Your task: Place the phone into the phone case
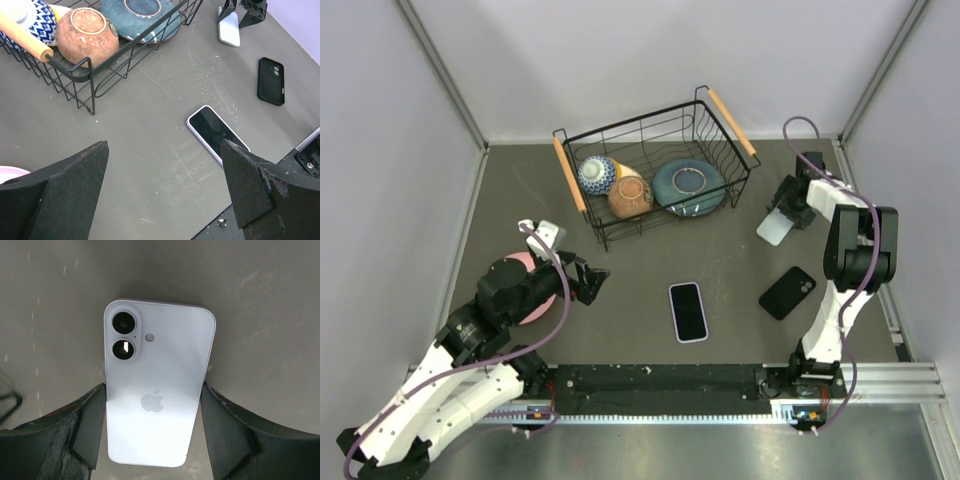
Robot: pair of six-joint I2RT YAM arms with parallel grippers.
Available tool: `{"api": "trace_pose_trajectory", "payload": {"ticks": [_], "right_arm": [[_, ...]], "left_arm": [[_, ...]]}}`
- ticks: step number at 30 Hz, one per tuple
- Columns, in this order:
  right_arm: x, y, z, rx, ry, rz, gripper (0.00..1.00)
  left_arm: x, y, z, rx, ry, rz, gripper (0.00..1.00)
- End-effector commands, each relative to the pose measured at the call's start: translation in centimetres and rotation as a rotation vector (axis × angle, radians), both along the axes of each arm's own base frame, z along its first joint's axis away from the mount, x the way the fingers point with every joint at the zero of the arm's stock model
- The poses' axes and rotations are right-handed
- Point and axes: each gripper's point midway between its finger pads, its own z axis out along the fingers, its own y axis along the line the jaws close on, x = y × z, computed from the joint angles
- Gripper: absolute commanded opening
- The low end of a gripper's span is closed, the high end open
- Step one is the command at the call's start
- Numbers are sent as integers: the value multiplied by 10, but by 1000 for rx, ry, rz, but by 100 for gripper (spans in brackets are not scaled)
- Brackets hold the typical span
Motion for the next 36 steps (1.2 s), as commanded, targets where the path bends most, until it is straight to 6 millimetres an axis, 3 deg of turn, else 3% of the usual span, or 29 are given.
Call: {"api": "trace_pose_trajectory", "payload": {"ticks": [1, 2, 9, 14, 16, 17, 18, 24, 30, 35, 36], "right_arm": [[-32, 47, -6, 113, 11, 109, 52], [-44, 51, -7, 129, 7, 115, 53], [-74, 95, -1, 324, -115, 191, 51], [-107, 133, -7, 437, -138, 268, 48], [-110, 144, -1, 476, -176, 281, 48], [-122, 151, -6, 514, -156, 293, 48], [-117, 158, 2, 533, -202, 307, 48], [-139, 196, 10, 628, -221, 394, 48], [-149, 216, 32, 682, -281, 434, 46], [-157, 230, 58, 724, -345, 461, 45], [-160, 235, 63, 739, -350, 468, 45]], "left_arm": [[-1, -9, 13, -58, -28, -34, 99], [-1, -10, 11, -62, -18, -35, 99], [-13, -40, -1, -164, 132, -137, 93], [-16, -57, 2, -229, 184, -192, 88], [-15, -61, 1, -237, 197, -200, 87], [-14, -64, 1, -246, 203, -201, 87], [-13, -66, 0, -250, 210, -204, 86], [-1, -88, -26, -248, 288, -212, 81], [15, -112, -57, -181, 357, -205, 78], [25, -135, -54, -188, 331, -235, 76], [26, -141, -61, -177, 346, -239, 76]]}}
